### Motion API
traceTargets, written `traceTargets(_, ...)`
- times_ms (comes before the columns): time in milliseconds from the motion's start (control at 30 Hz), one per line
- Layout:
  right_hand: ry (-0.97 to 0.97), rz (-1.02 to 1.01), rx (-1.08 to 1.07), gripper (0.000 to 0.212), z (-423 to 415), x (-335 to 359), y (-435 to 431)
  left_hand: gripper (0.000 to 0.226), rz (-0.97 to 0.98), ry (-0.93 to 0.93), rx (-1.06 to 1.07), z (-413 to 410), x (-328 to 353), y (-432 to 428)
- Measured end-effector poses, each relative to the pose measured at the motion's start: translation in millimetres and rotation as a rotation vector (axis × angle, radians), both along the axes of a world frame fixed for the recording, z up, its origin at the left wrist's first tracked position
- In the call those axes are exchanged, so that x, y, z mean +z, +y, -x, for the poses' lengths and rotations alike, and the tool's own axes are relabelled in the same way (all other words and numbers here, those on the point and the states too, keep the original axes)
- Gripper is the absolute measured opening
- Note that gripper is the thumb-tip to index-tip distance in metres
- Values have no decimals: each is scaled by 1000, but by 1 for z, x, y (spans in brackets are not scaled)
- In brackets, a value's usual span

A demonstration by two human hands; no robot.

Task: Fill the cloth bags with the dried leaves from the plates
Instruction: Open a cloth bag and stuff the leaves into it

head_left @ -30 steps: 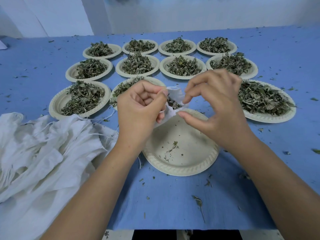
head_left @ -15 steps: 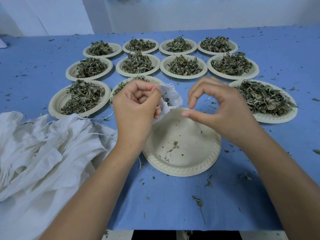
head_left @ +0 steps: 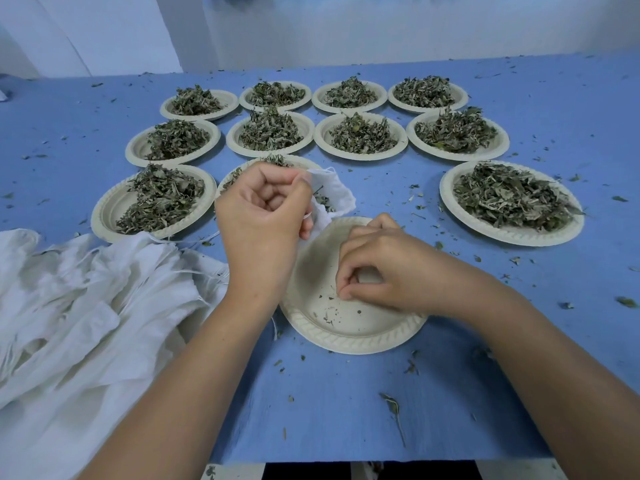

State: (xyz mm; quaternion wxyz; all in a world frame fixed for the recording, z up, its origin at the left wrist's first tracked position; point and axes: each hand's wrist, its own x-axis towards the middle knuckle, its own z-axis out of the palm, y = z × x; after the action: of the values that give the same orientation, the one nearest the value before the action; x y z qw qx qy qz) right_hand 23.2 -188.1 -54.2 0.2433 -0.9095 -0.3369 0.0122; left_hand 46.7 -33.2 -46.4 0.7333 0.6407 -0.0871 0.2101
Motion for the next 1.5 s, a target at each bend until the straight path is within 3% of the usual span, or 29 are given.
traceTargets(100, 38, -425, -68, 6, 5, 17, -8, 17, -22, -12, -11, -1, -1, 0)
traceTargets(200, -256, -665, -245, 5, 5, 20, -11, 16, -58, -27, -34, 0, -3, -1)
traceTargets(300, -526, -434, -402, 6, 2, 10, -1, 17, -136, -88, -126, 5, -6, -3)
traceTargets(367, -577, -260, -354, 10, 0, 3, 7, 17, -205, -158, -201, 8, -7, -4)
traceTargets(500, -449, -233, -218, 27, 3, 3, 5, 16, -173, -149, -135, 6, -7, -3)
traceTargets(633, -536, -186, -202, 30, 5, 9, 1, 15, -97, -132, -85, 6, -4, -2)
traceTargets(800, -396, 67, -169, 35, 2, 2, 9, 17, -411, -362, -194, 15, -7, -5)
traceTargets(900, -399, 24, -129, 11, -1, 0, 11, 8, -494, -457, -184, 16, -10, -5)
traceTargets(1033, -348, -18, -209, 15, -1, 1, 10, 8, -427, -438, -160, 13, -10, -7)
traceTargets(1133, -494, -113, -298, 5, -2, 5, -1, 16, -406, -496, -125, 9, -6, -4)
traceTargets(1233, -555, -353, -539, 24, -8, 8, -14, 22, -383, -395, -61, 3, -7, 0)
traceTargets(1333, -388, -516, -705, 28, -19, 5, -26, 18, -537, -256, -17, -7, -12, -1)
traceTargets(1433, -89, -290, -706, 22, -27, -6, -31, 10, -787, -131, -8, -18, -20, 2)
traceTargets(1500, 64, -67, -684, 30, -28, -14, -29, 5, -856, -83, -31, -20, -25, 4)
